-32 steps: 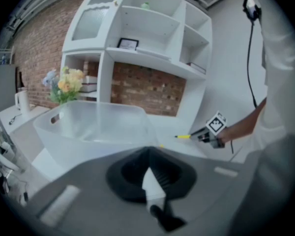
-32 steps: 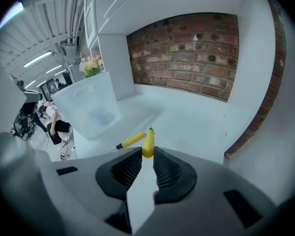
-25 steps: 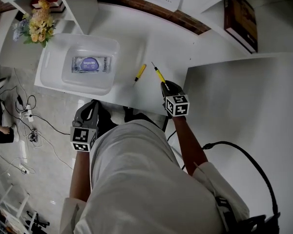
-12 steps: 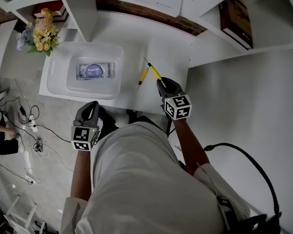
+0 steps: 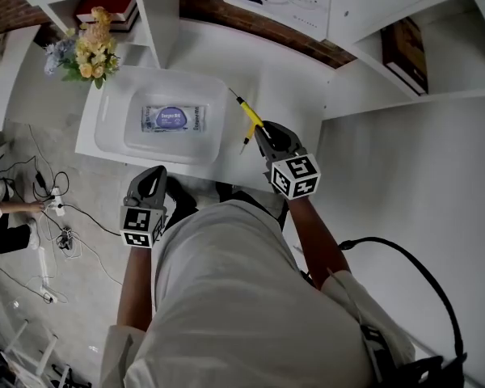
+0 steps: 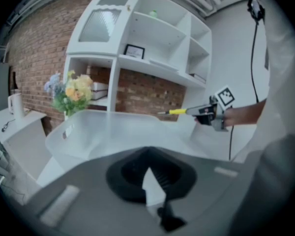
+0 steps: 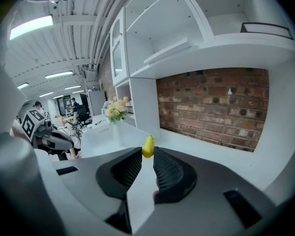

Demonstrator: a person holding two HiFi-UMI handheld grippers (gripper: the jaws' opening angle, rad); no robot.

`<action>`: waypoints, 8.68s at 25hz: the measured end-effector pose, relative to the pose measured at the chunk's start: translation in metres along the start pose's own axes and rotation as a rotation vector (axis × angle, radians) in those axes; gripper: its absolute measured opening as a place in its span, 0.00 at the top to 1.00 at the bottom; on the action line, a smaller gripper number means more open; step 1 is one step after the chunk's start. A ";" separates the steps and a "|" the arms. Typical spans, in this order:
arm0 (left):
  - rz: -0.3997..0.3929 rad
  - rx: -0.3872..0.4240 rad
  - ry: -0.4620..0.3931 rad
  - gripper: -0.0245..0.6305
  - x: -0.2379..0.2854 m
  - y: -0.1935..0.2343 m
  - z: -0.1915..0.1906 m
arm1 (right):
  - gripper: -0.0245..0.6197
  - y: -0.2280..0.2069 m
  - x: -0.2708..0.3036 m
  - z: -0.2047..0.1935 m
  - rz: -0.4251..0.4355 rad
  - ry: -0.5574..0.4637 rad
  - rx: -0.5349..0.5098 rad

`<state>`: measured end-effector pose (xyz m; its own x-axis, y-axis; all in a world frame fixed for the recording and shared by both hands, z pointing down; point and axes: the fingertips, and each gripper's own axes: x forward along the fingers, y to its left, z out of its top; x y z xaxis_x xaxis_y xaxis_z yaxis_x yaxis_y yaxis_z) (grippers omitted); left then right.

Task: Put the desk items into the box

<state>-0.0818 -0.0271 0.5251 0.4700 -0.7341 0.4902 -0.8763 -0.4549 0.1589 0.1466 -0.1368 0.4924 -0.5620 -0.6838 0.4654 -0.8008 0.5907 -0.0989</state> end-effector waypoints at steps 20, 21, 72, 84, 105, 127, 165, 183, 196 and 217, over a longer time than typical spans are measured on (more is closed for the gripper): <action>0.042 -0.041 -0.021 0.96 -0.026 0.086 -0.009 | 0.86 0.132 0.105 0.006 0.304 0.162 -0.213; 0.041 -0.043 -0.022 0.96 -0.027 0.089 -0.009 | 0.86 0.138 0.110 0.004 0.321 0.181 -0.223; 0.060 -0.123 0.042 0.96 -0.054 0.171 -0.048 | 0.82 0.211 0.238 -0.133 0.619 0.723 -0.369; -0.042 -0.072 0.020 0.96 -0.035 0.149 -0.032 | 0.91 0.214 0.205 -0.074 0.584 0.538 -0.310; 0.076 -0.094 0.003 0.96 -0.021 0.111 -0.012 | 0.96 0.141 0.105 -0.017 0.424 0.328 -0.156; 0.023 -0.054 -0.019 0.96 0.007 0.050 0.019 | 0.96 0.094 0.052 -0.031 0.409 0.216 0.035; -0.043 -0.051 0.022 0.96 0.030 -0.010 0.008 | 0.95 0.013 0.031 -0.130 0.225 0.336 0.195; 0.005 -0.083 0.095 0.96 0.024 -0.028 -0.019 | 0.95 -0.023 0.056 -0.216 0.183 0.496 0.240; 0.037 -0.139 0.147 0.96 0.018 -0.019 -0.048 | 0.84 -0.039 0.078 -0.250 0.124 0.561 0.247; 0.111 -0.220 0.180 0.96 0.011 -0.003 -0.072 | 0.80 -0.068 0.113 -0.279 -0.077 0.614 0.336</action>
<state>-0.0813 0.0021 0.5915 0.3612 -0.6629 0.6558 -0.9323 -0.2426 0.2683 0.1956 -0.1347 0.7975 -0.3615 -0.2943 0.8847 -0.9100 0.3182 -0.2659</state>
